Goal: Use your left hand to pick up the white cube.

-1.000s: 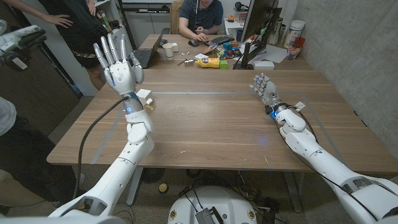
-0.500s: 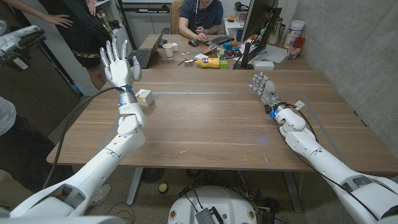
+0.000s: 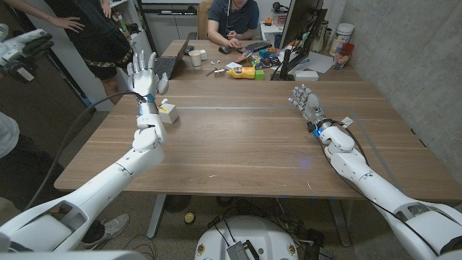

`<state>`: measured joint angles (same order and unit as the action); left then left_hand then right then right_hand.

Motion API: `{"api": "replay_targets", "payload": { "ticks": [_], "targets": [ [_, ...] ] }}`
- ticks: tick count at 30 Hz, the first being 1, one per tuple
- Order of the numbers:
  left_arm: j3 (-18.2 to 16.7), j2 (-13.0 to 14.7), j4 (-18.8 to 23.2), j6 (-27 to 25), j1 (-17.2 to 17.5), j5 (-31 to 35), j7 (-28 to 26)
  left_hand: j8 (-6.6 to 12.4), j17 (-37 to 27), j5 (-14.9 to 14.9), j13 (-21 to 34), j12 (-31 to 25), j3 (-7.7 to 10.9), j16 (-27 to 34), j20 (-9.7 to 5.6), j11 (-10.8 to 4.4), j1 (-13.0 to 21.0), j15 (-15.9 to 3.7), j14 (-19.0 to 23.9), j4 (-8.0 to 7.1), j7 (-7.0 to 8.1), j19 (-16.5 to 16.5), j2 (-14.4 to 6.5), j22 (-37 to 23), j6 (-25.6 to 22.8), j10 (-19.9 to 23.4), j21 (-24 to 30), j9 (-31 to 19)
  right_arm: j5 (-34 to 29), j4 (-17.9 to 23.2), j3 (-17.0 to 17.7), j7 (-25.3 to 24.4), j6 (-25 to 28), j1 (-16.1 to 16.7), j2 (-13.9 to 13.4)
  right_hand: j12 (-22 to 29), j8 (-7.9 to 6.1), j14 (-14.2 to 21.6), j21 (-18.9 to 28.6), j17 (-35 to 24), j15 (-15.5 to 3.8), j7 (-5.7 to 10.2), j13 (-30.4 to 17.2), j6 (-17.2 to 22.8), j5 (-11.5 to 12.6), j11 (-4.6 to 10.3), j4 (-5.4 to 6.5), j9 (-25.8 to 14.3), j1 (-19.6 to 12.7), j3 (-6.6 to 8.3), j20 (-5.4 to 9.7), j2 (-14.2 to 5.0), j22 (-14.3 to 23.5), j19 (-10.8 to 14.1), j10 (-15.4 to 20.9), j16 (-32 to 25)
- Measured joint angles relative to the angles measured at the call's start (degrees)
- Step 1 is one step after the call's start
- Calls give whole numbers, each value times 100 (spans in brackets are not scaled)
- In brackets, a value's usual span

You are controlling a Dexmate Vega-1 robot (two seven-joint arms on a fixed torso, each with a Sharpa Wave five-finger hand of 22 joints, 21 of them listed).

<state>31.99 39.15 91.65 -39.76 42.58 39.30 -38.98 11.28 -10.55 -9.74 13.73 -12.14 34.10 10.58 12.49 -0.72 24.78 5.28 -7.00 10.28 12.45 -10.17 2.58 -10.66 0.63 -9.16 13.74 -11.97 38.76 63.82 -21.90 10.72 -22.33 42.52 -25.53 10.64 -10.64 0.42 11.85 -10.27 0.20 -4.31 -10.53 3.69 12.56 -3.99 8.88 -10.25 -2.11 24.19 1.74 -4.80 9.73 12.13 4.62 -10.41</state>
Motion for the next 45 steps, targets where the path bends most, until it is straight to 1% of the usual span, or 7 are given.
{"api": "replay_targets", "payload": {
  "ticks": [3, 8, 11, 21, 24, 32, 45],
  "targets": [
    [131, 100, 28, -34, -79, -37, 172, -39, -21, 0, 0, 73, -112, -8, -9, 51, 154, 132, -225, -42, 1, -27, 217, 28, 326, -74, -80, 17, 9, -28, 4, 36, -27, -12, 7, 0, 0, 0, 0, 0, 0, 0, 0, 0, 0, 30, 0, 0, 5, 0, 0, 5, 0, 0, 31, 0],
    [316, 227, 27, -83, -203, -85, 406, -48, -27, 0, 0, 73, -172, -9, -9, 105, 224, 177, -270, -56, -16, -26, 330, 28, 553, -82, -123, 26, 32, -66, 9, 87, -71, -24, 14, 0, 0, 0, 0, 0, 0, 0, 0, 0, 0, 30, 0, 0, 5, 0, 0, 5, 0, 0, 30, 0],
    [429, 287, -43, -87, -295, -180, 745, -48, -27, -24, 0, 73, -215, -8, -9, 105, 202, 207, -300, -61, 6, -26, 352, 28, 573, -81, -128, 26, 36, -121, 24, 116, -98, -39, 22, 0, 0, 0, 0, 1, 0, 0, 0, 0, 0, 30, 0, 0, 5, 0, 0, 5, 0, 0, 30, 0],
    [648, 323, -273, 61, -481, -324, 966, -48, -26, -24, 27, 73, -253, -8, 10, 172, 232, 239, -268, -69, -3, -46, 428, 28, 689, -74, -128, 10, 47, -191, 38, 181, -158, -62, 25, 0, 0, 52, 0, 1, 10, 0, 0, 0, 0, 30, 0, 0, 5, 0, 0, 5, 0, 0, 30, 0],
    [714, 338, -308, 68, -529, -346, 1015, -48, -26, -51, 27, 58, -292, 26, -2, 218, 254, 239, -268, -80, -3, -59, 450, 28, 688, -73, -128, 10, 48, -209, 39, 212, -183, -68, 27, 0, 0, 52, -21, 1, 10, 1, 0, 0, 0, 30, -2, 0, 4, -47, 0, 4, 0, 0, 30, 0],
    [862, 415, -304, -1, -623, -403, 1406, -3, -53, -51, 27, -38, -369, 93, 0, 361, 307, 230, -91, -111, 15, -181, 503, 11, 706, -70, -128, 10, 49, -318, 39, 277, -219, -135, 58, 0, 0, 52, -22, 1, 10, 1, 0, 0, 0, 0, -2, 0, 4, -47, 0, 4, 0, 0, 61, 0],
    [1270, 694, -112, -316, -918, -377, 2740, 63, -53, -51, 27, -129, -393, 129, 30, 413, 307, 205, 5, -136, 1, -211, 503, 11, 649, -62, -128, -16, 45, -449, 13, 329, -255, -217, 107, 0, 0, 52, -22, 1, 10, 22, 0, 21, 0, 0, -2, 0, 4, -47, 0, 4, 0, 0, 61, 0]
  ]
}}
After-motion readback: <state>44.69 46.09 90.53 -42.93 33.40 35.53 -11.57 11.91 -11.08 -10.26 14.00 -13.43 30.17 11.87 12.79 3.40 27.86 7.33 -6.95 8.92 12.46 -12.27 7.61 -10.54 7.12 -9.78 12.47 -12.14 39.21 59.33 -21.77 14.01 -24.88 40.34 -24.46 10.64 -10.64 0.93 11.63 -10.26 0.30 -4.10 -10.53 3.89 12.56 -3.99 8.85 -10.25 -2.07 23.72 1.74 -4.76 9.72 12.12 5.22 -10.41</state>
